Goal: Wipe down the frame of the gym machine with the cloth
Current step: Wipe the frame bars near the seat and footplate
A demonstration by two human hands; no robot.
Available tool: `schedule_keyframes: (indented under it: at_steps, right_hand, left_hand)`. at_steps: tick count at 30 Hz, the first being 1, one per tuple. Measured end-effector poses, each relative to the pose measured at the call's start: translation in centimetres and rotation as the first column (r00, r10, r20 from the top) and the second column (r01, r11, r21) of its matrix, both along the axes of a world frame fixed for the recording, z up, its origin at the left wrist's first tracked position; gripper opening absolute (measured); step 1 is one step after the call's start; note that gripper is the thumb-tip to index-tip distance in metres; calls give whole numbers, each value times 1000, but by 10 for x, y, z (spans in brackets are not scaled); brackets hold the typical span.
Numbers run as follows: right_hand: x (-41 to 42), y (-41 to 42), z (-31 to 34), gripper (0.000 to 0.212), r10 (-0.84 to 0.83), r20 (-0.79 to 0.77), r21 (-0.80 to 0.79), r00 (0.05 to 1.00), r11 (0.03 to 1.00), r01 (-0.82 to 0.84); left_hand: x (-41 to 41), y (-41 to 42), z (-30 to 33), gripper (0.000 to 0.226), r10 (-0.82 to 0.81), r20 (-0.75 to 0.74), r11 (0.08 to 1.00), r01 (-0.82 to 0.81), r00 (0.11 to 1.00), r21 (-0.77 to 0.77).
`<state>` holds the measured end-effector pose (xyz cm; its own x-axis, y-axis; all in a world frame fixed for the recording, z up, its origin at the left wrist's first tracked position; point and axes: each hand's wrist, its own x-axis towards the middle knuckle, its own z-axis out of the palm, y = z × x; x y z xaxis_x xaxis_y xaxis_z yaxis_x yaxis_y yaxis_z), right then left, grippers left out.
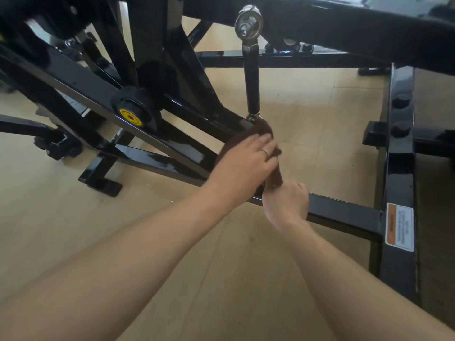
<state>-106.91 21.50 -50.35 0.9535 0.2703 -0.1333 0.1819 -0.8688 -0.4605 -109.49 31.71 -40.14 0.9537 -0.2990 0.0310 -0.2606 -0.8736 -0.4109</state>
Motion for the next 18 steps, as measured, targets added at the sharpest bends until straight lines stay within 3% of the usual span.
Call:
schedule_keyframes:
  at_steps: [3,8,12,15,18]
  right_hand:
    - [-1,-2,3,23,-37,4,54,999,998,37]
    - [-3,7,1,43,-119,8,41,993,992,118]
    - [-4,11,-3,51,-118,45,-9,992,993,119]
    - [-5,14,-3,49,-107,69,-40,992,993,110]
    - [-5,14,-1,46,-94,89,-64,992,993,99]
  left_hand:
    - [-2,10,-1,50,-67,5,997,66,998,49]
    - [-37,72,13,44,-38,57,999,36,998,32]
    - [-73,123,30,56,199,167,980,-192,966,-60]
    - [-66,109,32,53,267,124,962,-256,956,-95]
    - [-46,68,17,51,342,42,907,-318,939,-276]
